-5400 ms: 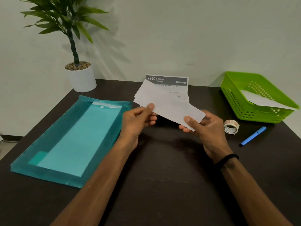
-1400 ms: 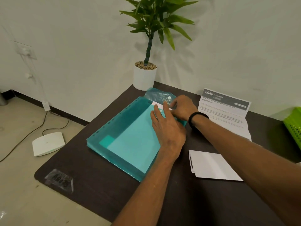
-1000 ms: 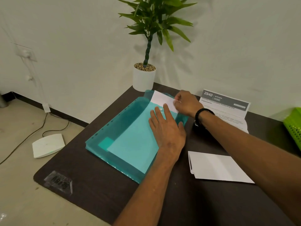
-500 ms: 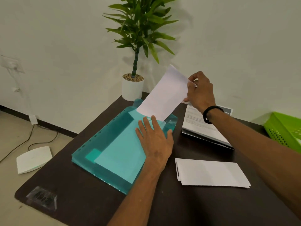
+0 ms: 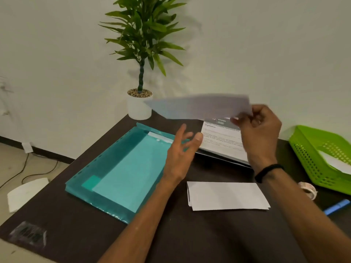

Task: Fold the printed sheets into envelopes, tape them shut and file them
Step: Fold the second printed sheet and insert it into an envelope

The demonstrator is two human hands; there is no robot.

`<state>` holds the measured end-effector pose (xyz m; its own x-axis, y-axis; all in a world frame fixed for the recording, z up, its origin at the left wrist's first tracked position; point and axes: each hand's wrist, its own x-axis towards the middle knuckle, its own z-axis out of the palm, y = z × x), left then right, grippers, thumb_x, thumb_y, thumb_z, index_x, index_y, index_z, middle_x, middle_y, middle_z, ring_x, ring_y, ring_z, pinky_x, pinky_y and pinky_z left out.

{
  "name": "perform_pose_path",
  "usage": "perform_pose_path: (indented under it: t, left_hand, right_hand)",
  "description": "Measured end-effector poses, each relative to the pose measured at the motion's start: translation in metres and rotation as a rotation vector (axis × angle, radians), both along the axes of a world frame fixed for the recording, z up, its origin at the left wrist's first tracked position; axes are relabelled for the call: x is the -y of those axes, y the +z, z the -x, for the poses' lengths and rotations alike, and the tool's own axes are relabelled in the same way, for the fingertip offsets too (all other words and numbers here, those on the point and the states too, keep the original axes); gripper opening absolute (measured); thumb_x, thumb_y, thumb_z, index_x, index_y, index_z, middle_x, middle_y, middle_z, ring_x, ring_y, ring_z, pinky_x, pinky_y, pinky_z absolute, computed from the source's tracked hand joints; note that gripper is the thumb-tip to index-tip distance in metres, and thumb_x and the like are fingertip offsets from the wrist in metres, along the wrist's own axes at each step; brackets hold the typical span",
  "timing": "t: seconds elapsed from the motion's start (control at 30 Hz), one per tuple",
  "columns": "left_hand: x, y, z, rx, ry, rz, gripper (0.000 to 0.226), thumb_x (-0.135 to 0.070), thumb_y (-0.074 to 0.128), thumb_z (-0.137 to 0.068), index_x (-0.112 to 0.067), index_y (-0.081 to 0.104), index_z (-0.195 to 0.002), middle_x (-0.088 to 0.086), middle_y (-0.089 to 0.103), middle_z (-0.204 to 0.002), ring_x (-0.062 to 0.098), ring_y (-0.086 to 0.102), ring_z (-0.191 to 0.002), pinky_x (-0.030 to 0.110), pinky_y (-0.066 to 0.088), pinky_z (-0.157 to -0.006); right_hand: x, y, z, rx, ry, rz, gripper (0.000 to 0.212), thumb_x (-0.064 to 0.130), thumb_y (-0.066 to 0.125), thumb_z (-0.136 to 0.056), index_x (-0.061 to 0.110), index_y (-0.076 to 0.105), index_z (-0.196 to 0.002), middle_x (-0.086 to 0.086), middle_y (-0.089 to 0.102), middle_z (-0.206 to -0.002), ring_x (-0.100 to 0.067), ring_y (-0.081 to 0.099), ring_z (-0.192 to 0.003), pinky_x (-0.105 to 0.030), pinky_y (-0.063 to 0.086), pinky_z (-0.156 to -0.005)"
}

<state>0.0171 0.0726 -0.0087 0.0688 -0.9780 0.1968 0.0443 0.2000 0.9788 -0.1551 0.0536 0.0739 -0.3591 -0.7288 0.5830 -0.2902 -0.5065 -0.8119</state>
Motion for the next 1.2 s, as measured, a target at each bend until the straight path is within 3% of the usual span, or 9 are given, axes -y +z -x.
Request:
perform_pose_path:
  t: [0.07,0.17,0.33,0.47,0.53,0.67,0.77,1.03,1.2]
  left_hand:
    - [-0.007,0.009,0.002,-0.356,-0.201,-0.056,0.104,-0.082,0.066,-0.072,-0.025,0.039,-0.154,-0.001,0.065,-0.138,0.021,0.069,-0.12,0.042,0.056,-0.103]
    - [-0.012,0.015,0.003,-0.641,-0.24,-0.246,0.069,-0.056,0.067,-0.087,-0.017,0.056,-0.142,0.005,0.073,-0.128,0.023,0.07,-0.119,0.041,0.059,-0.098]
    - [-0.007,0.006,0.006,-0.551,-0.151,-0.365,0.023,-0.024,0.061,-0.103,-0.019,0.063,-0.126,0.006,0.076,-0.121,0.026,0.068,-0.12,0.04,0.059,-0.093]
    - [-0.01,0.004,0.013,-0.507,-0.149,-0.312,0.023,-0.027,0.055,-0.106,-0.024,0.06,-0.129,0.001,0.075,-0.121,0.021,0.069,-0.116,0.041,0.06,-0.092]
    - [-0.012,0.005,0.016,-0.511,-0.15,-0.281,0.026,-0.03,0.053,-0.107,-0.026,0.057,-0.132,-0.001,0.075,-0.121,0.019,0.07,-0.114,0.041,0.061,-0.091]
    - [-0.014,0.008,0.019,-0.549,-0.149,-0.229,0.025,-0.035,0.049,-0.108,-0.03,0.056,-0.131,-0.004,0.077,-0.118,0.016,0.073,-0.11,0.041,0.062,-0.09]
    - [-0.016,0.01,0.019,-0.624,-0.177,-0.242,0.031,-0.039,0.047,-0.107,-0.025,0.057,-0.133,0.002,0.075,-0.124,0.02,0.072,-0.114,0.04,0.061,-0.093]
    - [-0.018,0.007,0.027,-0.643,-0.353,-0.308,0.053,-0.032,0.06,-0.095,-0.02,0.05,-0.145,0.011,0.067,-0.138,0.028,0.065,-0.127,0.043,0.06,-0.096]
    - [-0.018,0.006,0.031,-0.599,-0.359,-0.293,0.052,-0.03,0.061,-0.092,-0.022,0.053,-0.142,0.007,0.07,-0.134,0.025,0.068,-0.122,0.038,0.061,-0.09]
  right_hand:
    - [-0.017,-0.023,0.002,-0.066,0.028,-0.014,0.029,-0.012,0.067,-0.089,0.017,0.071,-0.092,0.0,0.077,-0.098,-0.014,0.075,-0.098,-0.031,0.061,-0.09]
    - [-0.034,-0.06,0.008,-0.162,0.063,-0.07,0.036,-0.021,0.059,-0.085,0.012,0.072,-0.091,-0.001,0.072,-0.112,-0.005,0.067,-0.11,-0.022,0.059,-0.09]
    - [-0.042,-0.103,0.033,-0.284,0.009,-0.152,0.038,-0.012,0.061,-0.094,0.023,0.07,-0.106,0.01,0.06,-0.126,0.007,0.054,-0.123,-0.02,0.056,-0.097]
    - [-0.048,-0.107,0.041,-0.272,0.03,-0.174,0.035,-0.003,0.053,-0.101,0.017,0.068,-0.126,0.01,0.059,-0.139,-0.01,0.057,-0.132,-0.021,0.056,-0.098]
    - [-0.053,-0.098,0.037,-0.243,0.014,-0.198,0.032,0.024,0.062,-0.104,0.017,0.064,-0.135,0.007,0.058,-0.139,-0.012,0.062,-0.122,-0.02,0.059,-0.091]
    - [-0.061,-0.095,0.023,-0.398,-0.027,-0.213,0.092,0.064,0.079,-0.076,0.023,0.046,-0.152,0.001,0.044,-0.148,-0.009,0.056,-0.115,-0.017,0.056,-0.081]
    - [-0.063,-0.101,0.014,-0.41,0.002,-0.273,0.102,0.062,0.085,-0.072,0.026,0.04,-0.156,0.002,0.041,-0.148,-0.007,0.058,-0.11,-0.016,0.057,-0.077]
    - [-0.063,-0.104,0.012,-0.182,0.047,-0.349,0.079,0.035,0.083,-0.089,0.022,0.042,-0.156,0.002,0.056,-0.145,-0.008,0.065,-0.113,-0.005,0.053,-0.075]
    - [-0.061,-0.101,0.014,-0.093,0.059,-0.348,0.063,0.019,0.076,-0.094,0.022,0.051,-0.151,0.029,0.062,-0.112,0.012,0.067,-0.097,-0.005,0.052,-0.074]
